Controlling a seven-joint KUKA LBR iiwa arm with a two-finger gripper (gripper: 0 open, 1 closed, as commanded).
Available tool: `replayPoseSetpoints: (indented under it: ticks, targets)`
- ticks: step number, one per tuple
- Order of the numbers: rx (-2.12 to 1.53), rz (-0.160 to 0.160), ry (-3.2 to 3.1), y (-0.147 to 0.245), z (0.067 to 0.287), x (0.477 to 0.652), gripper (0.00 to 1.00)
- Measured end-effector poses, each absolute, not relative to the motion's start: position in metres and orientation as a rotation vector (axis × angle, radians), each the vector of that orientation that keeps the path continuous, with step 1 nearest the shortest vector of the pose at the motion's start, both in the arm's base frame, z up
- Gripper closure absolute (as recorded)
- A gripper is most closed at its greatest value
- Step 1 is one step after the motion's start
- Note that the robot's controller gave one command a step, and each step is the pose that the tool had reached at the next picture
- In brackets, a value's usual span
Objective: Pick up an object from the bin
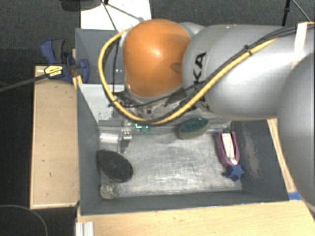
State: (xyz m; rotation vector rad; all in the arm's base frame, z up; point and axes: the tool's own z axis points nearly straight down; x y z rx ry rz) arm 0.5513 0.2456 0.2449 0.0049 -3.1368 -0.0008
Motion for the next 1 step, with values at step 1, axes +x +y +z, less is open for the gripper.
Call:
replayPoseSetpoints:
  ticks: [1]
  targets:
    - [0.127,0.004,-3.131,0.2403,0.15,0.509,0.0]
